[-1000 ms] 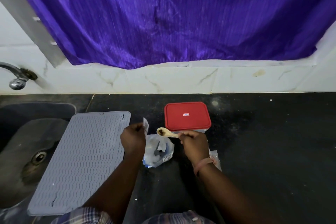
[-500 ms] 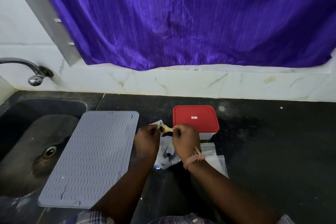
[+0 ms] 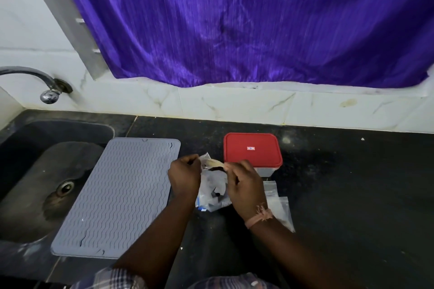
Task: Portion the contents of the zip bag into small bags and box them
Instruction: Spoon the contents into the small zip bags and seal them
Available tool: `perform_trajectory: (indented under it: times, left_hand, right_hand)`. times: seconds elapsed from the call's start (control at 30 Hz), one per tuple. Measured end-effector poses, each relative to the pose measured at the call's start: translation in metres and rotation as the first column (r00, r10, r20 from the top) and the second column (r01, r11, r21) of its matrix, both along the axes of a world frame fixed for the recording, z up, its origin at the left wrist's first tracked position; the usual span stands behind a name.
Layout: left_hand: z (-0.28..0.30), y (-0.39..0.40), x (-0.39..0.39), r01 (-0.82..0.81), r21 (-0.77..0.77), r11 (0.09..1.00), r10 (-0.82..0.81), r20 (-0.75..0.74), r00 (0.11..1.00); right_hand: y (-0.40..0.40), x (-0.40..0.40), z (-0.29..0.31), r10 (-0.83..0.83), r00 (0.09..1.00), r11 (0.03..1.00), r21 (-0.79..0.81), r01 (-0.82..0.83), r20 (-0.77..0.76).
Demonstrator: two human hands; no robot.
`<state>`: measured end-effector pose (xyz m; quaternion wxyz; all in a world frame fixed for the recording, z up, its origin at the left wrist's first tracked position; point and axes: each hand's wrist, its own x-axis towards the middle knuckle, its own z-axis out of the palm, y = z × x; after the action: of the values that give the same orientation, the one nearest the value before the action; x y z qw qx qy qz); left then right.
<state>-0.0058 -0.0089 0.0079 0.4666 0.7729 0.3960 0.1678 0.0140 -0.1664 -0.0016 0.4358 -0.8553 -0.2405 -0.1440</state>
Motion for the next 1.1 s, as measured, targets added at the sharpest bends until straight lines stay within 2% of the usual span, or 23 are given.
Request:
perform_trajectory:
  times: [0.07,0.13,0.2,0.3,0.47,0.53,0.6,0.63,0.67,0.73,0.8,0.9,1.03,1.1]
  left_hand:
    - [0.004,0.0,-0.003,-0.027,0.005,1.0,0.027,-0.003,1.0]
    - [0.009,-0.001,-0.004,-0.055,0.02,0.998,0.055,0.019,0.998]
    - [0.017,-0.003,-0.005,-0.064,0.038,0.997,0.062,0.052,0.997]
    - [0.027,-0.007,-0.005,-0.027,0.031,0.999,0.023,0.118,0.993]
    - [0.038,-0.015,-0.008,0.133,-0.017,0.991,-0.129,0.142,0.982]
    - [0.042,-0.015,-0.007,0.215,-0.06,0.975,-0.205,0.143,0.968]
    - [0.047,-0.014,-0.007,0.309,-0.097,0.946,-0.293,0.151,0.944]
    - [0.05,-0.014,-0.006,0.36,-0.111,0.926,-0.342,0.156,0.927]
    - [0.054,-0.014,-0.005,0.408,-0.132,0.904,-0.387,0.155,0.909]
    - [0.062,-0.015,-0.003,0.494,-0.173,0.852,-0.473,0.151,0.868]
    - [0.071,-0.016,-0.002,0.567,-0.219,0.794,-0.556,0.116,0.823]
    - [0.077,-0.023,0.003,0.657,-0.272,0.703,-0.667,0.069,0.742]
    - [0.075,-0.043,0.008,0.612,-0.451,0.649,-0.581,0.226,0.782]
    - [0.071,-0.055,0.005,0.615,-0.471,0.632,-0.574,0.249,0.78]
  right_hand:
    - [-0.011,-0.005,-0.005,-0.11,0.991,0.988,0.103,0.117,-0.078]
    - [-0.021,-0.01,-0.018,-0.193,0.966,0.968,0.127,0.215,-0.171]
    - [-0.028,-0.015,-0.034,-0.239,0.934,0.96,0.081,0.269,-0.265]
    - [-0.025,-0.019,-0.047,-0.229,0.909,0.973,-0.073,0.217,-0.349]
    - [-0.006,-0.015,-0.057,-0.123,0.914,0.971,-0.237,0.031,-0.387]
    - [-0.008,-0.014,-0.063,-0.123,0.942,0.935,-0.355,0.005,-0.313]
    - [-0.014,-0.016,-0.059,-0.19,0.965,0.908,-0.405,0.103,-0.18]
    - [-0.016,-0.016,-0.053,-0.209,0.968,0.928,-0.34,0.151,-0.139]
    - [-0.02,-0.014,-0.046,-0.207,0.97,0.963,-0.205,0.178,-0.131]
    - [-0.027,-0.007,-0.026,-0.131,0.958,0.976,0.134,0.17,-0.256]
    - [-0.033,0.004,0.002,0.035,0.911,0.945,0.31,0.103,-0.411]
    - [-0.046,0.013,0.031,0.174,0.854,0.911,0.409,0.049,-0.49]
    - [-0.061,0.013,0.042,0.107,0.836,0.841,0.498,0.212,-0.538]
    - [-0.068,0.012,0.043,0.093,0.827,0.815,0.52,0.257,-0.555]
